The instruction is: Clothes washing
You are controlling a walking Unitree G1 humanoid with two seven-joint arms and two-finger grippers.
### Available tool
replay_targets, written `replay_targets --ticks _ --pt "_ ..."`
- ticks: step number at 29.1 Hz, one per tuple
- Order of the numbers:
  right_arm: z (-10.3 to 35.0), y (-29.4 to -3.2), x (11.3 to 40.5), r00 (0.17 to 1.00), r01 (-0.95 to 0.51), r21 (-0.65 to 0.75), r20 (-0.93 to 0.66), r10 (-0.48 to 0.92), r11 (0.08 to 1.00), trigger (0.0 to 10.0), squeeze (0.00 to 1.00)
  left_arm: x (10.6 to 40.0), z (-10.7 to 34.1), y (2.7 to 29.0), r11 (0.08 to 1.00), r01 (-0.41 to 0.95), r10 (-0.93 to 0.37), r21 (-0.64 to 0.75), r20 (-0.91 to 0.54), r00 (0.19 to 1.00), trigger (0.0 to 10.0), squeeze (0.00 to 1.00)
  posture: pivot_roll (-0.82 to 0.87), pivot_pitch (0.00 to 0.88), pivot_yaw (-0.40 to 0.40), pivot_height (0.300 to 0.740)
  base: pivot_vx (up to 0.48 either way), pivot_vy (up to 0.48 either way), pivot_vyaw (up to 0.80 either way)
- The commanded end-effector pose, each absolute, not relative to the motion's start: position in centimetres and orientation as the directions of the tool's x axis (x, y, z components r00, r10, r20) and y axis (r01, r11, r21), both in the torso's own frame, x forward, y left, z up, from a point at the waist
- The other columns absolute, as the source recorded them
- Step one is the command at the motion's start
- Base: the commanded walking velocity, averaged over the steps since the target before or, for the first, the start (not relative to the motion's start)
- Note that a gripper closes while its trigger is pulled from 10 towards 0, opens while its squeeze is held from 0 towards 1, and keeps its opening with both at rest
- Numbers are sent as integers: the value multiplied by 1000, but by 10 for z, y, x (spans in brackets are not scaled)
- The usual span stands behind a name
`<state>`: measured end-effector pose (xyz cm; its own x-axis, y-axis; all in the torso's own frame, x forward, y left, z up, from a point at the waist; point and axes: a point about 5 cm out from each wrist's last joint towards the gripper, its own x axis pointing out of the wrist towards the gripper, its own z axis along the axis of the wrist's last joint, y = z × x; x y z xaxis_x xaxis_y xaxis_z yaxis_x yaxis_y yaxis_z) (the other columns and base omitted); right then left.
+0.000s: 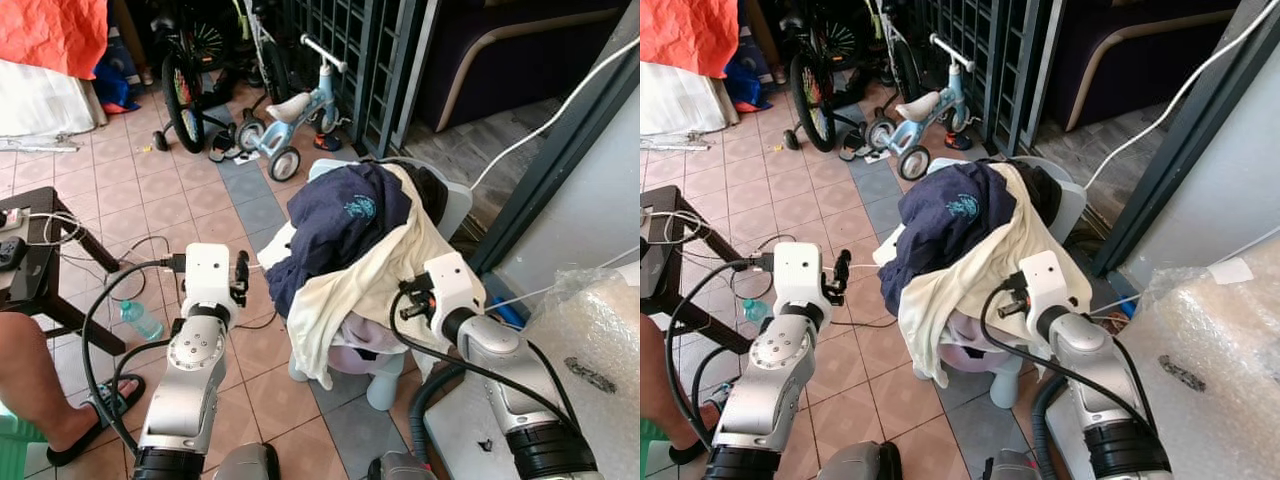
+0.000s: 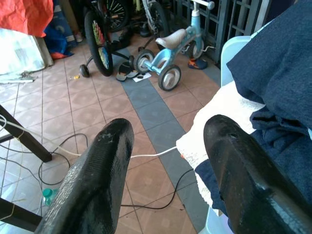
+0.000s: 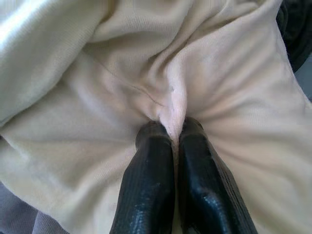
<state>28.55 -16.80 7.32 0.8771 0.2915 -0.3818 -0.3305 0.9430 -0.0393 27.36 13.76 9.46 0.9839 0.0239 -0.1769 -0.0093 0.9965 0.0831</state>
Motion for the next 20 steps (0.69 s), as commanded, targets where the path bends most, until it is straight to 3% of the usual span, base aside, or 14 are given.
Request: replay_targets --ticks 1,9,20 --pt "80 -168 291 894 -314 -30 -345 285 949 0 0 276 95 138 996 -16 30 85 -175 984 10000 0 -28 85 52 740 0 0 0" --pt "110 -169 304 941 -279 30 -190 280 960 0 0 276 95 137 997 -23 36 75 -176 984 10000 0 -33 77 50 740 0 0 0" --pt "197 -199 332 977 -123 161 190 92 979 0 0 278 99 132 998 -11 20 58 -147 989 10000 0 -39 66 49 740 0 0 0"
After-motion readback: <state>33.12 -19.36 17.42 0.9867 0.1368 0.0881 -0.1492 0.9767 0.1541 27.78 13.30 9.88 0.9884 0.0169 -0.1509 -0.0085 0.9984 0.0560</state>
